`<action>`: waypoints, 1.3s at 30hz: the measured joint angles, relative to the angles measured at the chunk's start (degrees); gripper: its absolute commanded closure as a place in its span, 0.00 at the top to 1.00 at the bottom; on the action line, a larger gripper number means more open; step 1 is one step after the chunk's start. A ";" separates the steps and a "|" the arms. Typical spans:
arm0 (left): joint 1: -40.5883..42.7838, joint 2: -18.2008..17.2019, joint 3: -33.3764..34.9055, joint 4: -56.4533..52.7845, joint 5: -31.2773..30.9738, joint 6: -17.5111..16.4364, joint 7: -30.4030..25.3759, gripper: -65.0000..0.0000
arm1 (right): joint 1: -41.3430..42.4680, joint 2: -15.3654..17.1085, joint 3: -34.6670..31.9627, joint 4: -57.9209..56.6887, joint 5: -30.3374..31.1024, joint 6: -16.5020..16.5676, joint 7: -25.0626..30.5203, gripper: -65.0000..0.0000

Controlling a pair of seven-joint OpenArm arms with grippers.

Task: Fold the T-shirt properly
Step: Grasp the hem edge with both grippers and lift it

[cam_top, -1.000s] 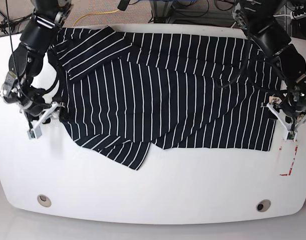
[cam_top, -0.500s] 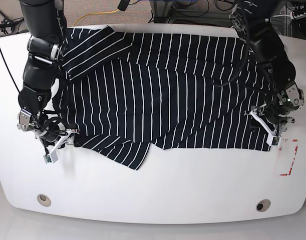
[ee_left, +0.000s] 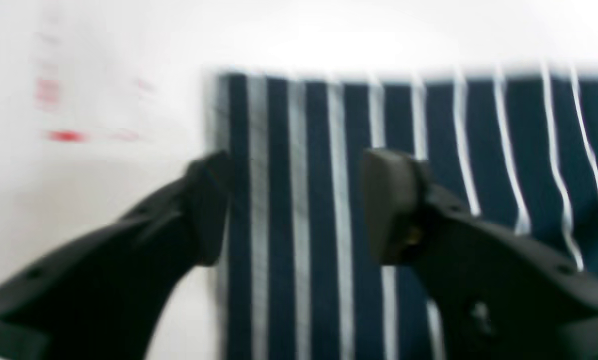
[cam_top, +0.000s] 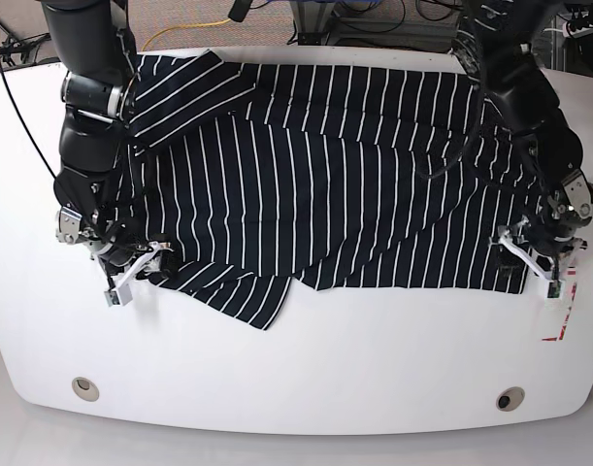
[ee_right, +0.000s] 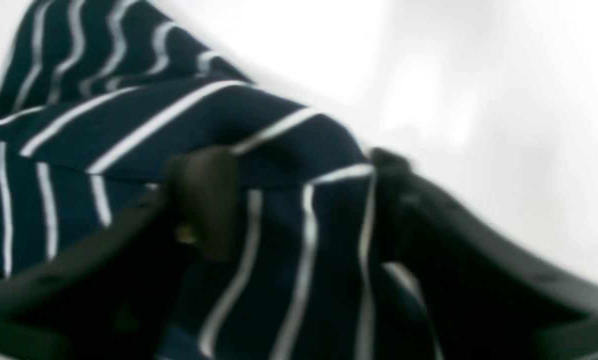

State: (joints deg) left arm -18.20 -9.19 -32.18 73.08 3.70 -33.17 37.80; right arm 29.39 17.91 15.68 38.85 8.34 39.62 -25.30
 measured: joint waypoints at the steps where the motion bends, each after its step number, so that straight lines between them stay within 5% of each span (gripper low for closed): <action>1: -0.59 -0.72 0.00 -1.09 -0.17 1.64 -0.26 0.66 | -0.09 -0.31 -0.02 0.00 0.02 0.00 0.02 0.30; 6: -3.76 -2.75 -0.35 -8.28 0.52 6.40 0.46 0.68 | -0.28 -0.98 -0.20 -0.02 0.04 0.04 -0.33 0.06; 21: -13.64 -9.11 0.00 -38.56 0.39 7.39 -14.58 0.71 | -0.42 -1.90 -0.13 0.24 0.42 0.09 -0.44 0.06; 30: -15.65 -9.31 6.38 -43.12 -0.22 7.43 -19.08 0.68 | -0.74 -1.90 -0.15 1.66 -0.22 0.07 -1.31 0.06; 34: -15.65 -8.24 6.32 -43.08 -0.31 7.52 -19.58 0.43 | -0.72 -1.90 -0.15 1.66 -0.24 0.07 -1.36 0.05; 37: -15.69 -7.43 6.32 -43.08 -0.26 7.54 -19.93 0.14 | -0.72 -1.88 -0.15 1.66 -0.24 0.07 -1.46 0.03; 39: -15.65 -7.19 6.38 -43.30 -0.26 7.41 -20.96 0.08 | -0.72 -1.84 -0.15 1.66 -0.20 0.07 -1.44 0.00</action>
State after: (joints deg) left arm -33.85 -16.38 -25.80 29.78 3.44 -25.76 16.84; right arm 28.67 16.08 15.53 40.51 8.14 39.68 -26.74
